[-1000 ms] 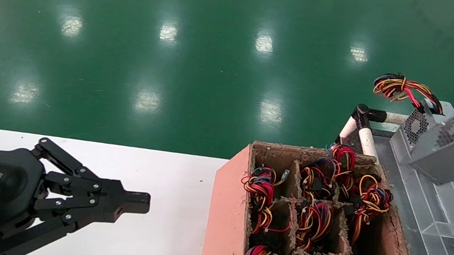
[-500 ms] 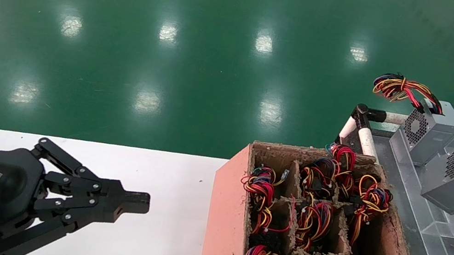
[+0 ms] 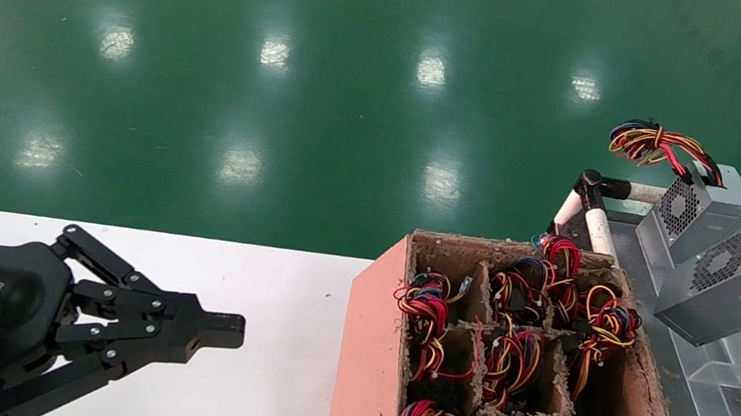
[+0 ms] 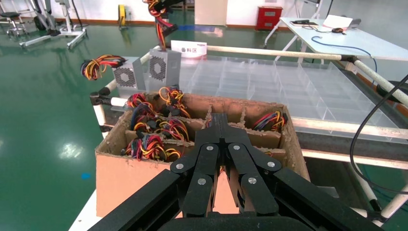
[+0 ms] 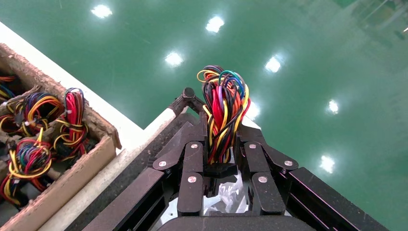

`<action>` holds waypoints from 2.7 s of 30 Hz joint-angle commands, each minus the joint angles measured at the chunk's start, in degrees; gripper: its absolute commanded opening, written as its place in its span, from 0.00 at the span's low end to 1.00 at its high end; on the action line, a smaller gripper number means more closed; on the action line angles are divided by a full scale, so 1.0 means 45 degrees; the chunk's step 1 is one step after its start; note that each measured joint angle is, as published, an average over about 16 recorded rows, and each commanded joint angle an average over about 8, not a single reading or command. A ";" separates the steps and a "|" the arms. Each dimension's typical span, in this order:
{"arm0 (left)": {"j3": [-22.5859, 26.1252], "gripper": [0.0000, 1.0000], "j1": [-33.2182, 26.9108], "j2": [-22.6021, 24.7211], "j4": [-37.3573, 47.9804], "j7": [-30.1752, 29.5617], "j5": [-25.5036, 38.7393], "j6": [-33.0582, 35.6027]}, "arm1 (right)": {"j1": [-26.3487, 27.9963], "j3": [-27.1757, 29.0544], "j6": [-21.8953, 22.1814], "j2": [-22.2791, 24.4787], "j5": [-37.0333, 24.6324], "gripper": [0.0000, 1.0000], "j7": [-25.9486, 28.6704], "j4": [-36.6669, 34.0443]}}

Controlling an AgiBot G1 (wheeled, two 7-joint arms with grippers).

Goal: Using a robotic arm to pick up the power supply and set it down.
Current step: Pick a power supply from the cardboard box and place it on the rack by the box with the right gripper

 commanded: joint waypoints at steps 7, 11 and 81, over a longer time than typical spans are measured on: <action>0.0004 0.00 -0.0001 -0.0002 0.0000 0.0002 -0.0003 -0.0002 | 0.0645 -0.0208 0.0700 -0.0666 -0.0579 0.00 -0.1074 -0.2202; 0.0006 0.00 -0.0001 -0.0002 0.0000 0.0003 -0.0004 -0.0003 | 0.1023 -0.0321 0.1083 -0.0896 -0.0878 0.00 -0.1556 -0.3085; 0.0039 0.00 -0.0009 -0.0016 0.0000 0.0020 -0.0027 -0.0017 | 0.1221 -0.0512 0.1811 -0.2896 -0.1356 0.91 -0.4211 -0.6933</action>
